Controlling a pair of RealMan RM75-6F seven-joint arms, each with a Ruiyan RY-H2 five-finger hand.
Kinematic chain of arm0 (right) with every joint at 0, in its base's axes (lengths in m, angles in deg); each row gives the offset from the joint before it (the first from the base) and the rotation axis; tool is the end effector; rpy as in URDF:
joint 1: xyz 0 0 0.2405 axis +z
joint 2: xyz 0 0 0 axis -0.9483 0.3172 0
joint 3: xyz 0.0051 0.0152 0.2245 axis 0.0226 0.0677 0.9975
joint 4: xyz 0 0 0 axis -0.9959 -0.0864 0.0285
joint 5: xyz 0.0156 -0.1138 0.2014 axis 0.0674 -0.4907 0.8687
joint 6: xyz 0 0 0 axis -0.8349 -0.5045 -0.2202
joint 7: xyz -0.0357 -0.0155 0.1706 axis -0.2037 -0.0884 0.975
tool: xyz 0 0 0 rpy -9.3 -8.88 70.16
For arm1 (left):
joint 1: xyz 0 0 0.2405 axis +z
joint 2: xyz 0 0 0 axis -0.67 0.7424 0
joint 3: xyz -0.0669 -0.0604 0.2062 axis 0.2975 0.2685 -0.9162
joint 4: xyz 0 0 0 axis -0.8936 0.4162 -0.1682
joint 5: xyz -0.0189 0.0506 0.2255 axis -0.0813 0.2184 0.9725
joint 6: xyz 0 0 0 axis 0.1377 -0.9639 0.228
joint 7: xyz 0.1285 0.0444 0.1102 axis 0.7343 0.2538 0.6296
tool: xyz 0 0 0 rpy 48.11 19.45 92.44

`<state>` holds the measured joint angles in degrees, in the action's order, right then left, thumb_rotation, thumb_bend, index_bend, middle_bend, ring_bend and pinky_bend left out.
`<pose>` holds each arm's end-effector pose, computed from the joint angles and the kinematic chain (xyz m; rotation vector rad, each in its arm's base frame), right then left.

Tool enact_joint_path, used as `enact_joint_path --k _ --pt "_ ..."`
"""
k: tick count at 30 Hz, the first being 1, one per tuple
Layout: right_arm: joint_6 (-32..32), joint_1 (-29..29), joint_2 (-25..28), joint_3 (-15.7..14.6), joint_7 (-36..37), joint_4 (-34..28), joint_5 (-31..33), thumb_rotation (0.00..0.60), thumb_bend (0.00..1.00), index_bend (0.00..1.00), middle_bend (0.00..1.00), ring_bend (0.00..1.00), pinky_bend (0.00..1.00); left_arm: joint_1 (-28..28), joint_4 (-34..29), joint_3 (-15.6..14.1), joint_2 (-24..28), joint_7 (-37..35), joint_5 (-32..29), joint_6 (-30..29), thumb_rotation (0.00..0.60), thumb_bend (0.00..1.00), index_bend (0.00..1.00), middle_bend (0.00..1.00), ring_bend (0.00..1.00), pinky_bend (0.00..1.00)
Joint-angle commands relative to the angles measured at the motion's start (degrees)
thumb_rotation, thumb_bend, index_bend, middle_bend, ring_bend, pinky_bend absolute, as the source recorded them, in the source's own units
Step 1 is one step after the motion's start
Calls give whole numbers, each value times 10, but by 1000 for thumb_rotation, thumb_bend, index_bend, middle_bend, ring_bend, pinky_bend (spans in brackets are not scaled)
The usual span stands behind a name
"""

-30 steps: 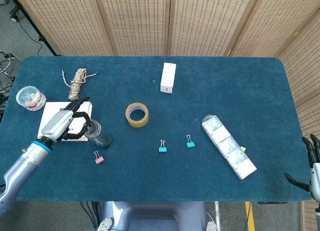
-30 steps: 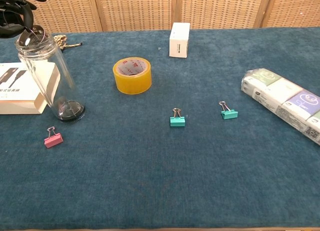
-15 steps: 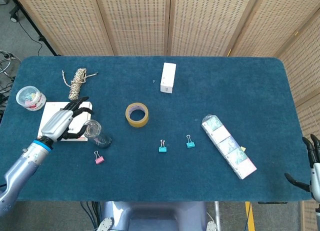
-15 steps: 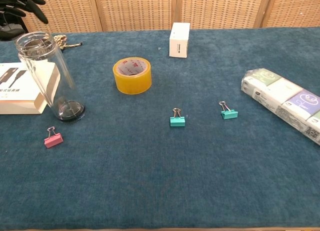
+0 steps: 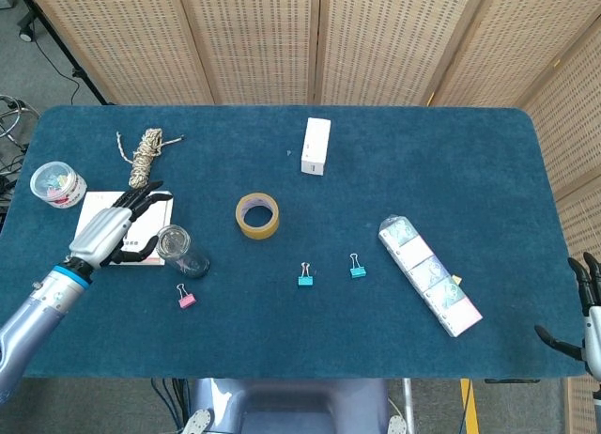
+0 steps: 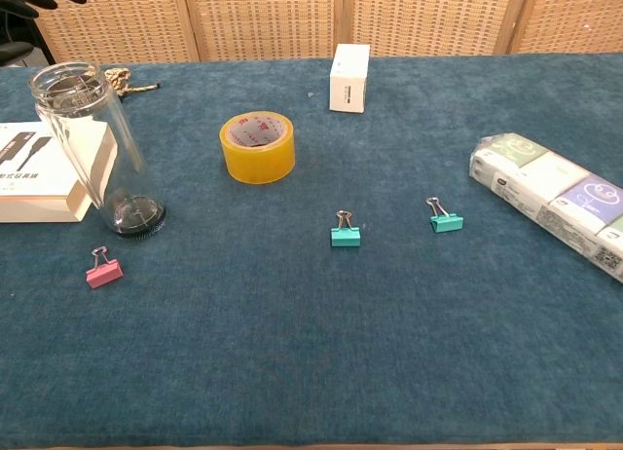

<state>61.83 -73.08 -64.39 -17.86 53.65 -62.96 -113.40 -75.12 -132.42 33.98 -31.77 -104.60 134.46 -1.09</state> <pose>-0.3005 -0.1876 0.1642 1.2009 -0.8987 0.9245 -0.1716 0.3380 0.0925 -1.6959 -1.3220 -1.1447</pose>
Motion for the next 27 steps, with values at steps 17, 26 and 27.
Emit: enact_joint_path --k 17,26,27 --pt "4 -2 1 -2 0 -2 -5 600 0 0 0 0 0 122 -31 -66 71 92 74 -154 600 446 168 0 0 0" --pt "9 -4 1 -4 -3 -5 -10 600 0 0 0 0 0 213 33 -90 6 132 70 -273 600 446 152 0 0 0" --pt "9 -4 1 -4 -3 -4 -11 600 0 0 0 0 0 220 41 -91 -2 133 68 -281 600 446 152 0 0 0"
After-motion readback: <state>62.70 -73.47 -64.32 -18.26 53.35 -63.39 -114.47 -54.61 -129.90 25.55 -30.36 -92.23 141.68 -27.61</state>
